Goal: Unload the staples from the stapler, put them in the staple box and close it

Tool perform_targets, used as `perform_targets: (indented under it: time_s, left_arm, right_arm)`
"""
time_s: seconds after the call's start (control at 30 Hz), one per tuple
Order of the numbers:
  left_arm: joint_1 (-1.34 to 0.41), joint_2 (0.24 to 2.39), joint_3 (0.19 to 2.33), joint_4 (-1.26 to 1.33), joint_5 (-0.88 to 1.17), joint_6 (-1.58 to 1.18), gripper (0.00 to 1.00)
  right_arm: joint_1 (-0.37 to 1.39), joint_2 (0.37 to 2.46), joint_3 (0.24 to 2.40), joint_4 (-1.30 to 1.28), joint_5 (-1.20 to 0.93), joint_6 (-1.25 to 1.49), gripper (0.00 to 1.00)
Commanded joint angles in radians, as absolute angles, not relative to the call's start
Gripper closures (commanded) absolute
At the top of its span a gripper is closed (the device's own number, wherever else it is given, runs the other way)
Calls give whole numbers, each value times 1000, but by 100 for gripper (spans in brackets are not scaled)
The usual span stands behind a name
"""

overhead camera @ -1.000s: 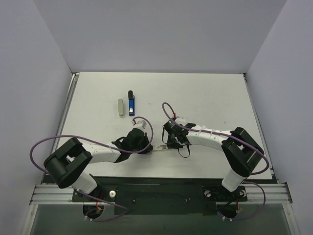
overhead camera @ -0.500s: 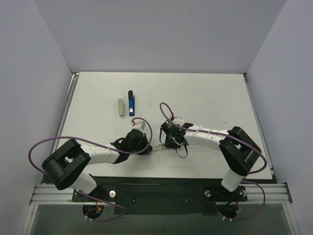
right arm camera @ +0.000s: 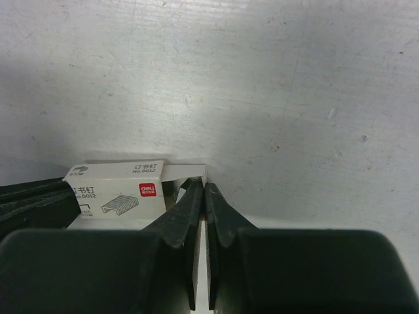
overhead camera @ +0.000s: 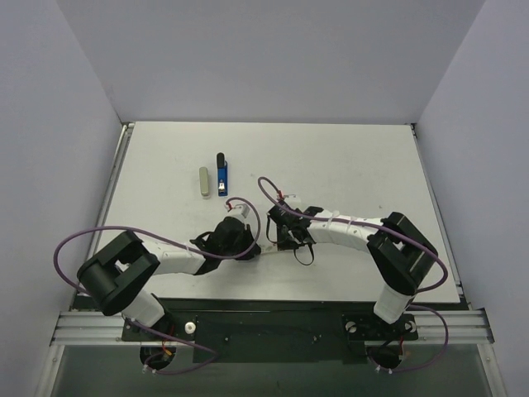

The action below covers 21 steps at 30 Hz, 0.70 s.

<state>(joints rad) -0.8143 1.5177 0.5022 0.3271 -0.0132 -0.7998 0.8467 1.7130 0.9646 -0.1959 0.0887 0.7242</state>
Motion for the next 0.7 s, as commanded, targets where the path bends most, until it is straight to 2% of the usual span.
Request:
perform_targets:
  time_s: [0.0,0.13,0.17,0.23,0.37,0.67]
  left_arm:
    - [-811,1565,528,321,31,-772,100]
    - [-813,1559,529,310,28,-767,100]
    - [-811,1555,529,307,26,-764,100]
    - [-811,1546,528,296,17,-761,100]
    - [-810,1549,531,298,18,-761,100]
    - [-811,1560,529,304,26,-762,100]
  right_arm:
    - [856,1698,948,-153,43,670,100]
    - [856,1683,933,-147,57,681,97]
    - [856,1666,928,-143,57,680,90]
    - [856,1638,919,-144,64,676,81]
    - [856,1585,919,-170,100,672,73]
    - [842,1520,907,-241,178,666,71]
